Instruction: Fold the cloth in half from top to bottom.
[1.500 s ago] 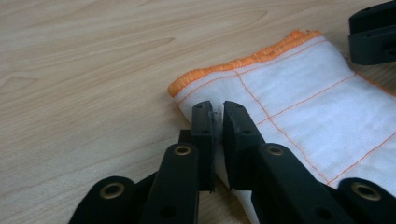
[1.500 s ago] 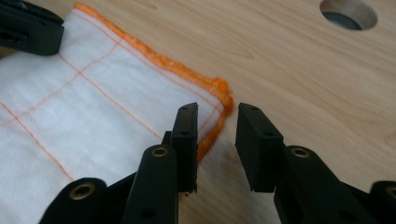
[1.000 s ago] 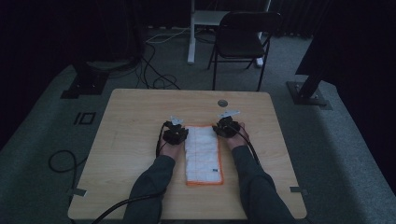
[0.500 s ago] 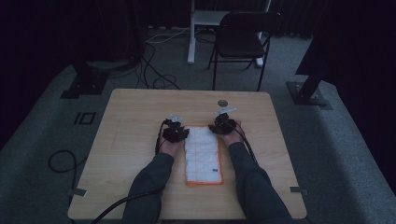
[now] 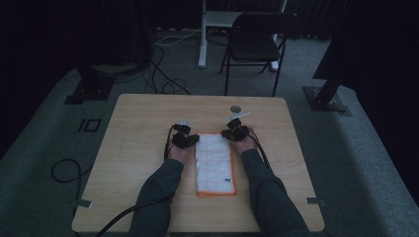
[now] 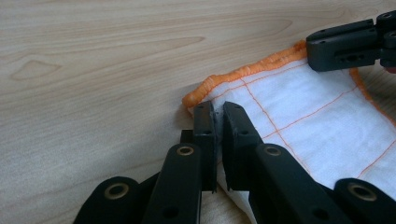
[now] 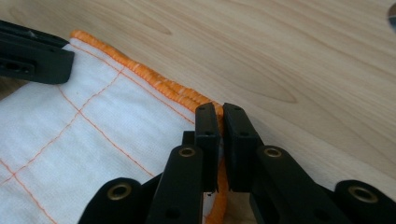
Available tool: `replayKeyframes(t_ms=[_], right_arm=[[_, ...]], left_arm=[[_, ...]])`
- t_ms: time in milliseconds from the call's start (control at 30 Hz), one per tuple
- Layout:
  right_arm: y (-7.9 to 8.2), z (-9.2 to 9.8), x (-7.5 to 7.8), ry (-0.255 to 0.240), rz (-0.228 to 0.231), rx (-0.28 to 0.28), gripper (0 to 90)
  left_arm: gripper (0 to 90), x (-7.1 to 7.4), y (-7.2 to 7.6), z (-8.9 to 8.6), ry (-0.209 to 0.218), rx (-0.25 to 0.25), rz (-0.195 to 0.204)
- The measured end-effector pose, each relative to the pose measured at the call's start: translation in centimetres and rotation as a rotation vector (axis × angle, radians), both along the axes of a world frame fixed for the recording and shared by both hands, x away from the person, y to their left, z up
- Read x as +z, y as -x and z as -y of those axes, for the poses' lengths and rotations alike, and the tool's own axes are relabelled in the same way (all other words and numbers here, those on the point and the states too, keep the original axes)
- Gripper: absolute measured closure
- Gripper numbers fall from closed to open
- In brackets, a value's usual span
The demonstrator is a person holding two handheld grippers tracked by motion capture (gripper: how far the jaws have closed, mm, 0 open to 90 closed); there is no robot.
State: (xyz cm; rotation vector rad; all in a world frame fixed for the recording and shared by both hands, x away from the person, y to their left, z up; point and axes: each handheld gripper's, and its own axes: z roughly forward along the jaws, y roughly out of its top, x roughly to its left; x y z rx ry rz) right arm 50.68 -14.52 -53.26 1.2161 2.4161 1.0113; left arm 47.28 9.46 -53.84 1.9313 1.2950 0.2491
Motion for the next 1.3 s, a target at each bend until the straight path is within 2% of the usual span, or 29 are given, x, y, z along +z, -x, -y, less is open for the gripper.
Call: replayKeyframes(t_ms=[233,633,800,967,1300], right_arm=[[0.2,0.2,1.2,-0.011,0.064,-0.016,86.2],[0.8,0.9,3.2,-0.024,0.128,-0.015,86.2],[1.3,1.2,4.2,-0.042,0.156,-0.010,86.2],[2.1,1.3,4.7,-0.059,0.174,0.000,86.2],[3.8,1.6,5.4,-0.061,0.198,0.024,86.1]], left_arm=[[86.2,1.2,-0.2,0.0,0.017,0.002,0.033],[86.2,3.6,-0.1,0.2,0.033,-0.023,0.097],[86.2,4.6,0.2,0.0,0.026,-0.041,0.118],[86.1,5.0,0.7,-0.1,0.025,-0.058,0.128],[86.2,5.7,2.2,-0.4,0.052,-0.092,0.141]])
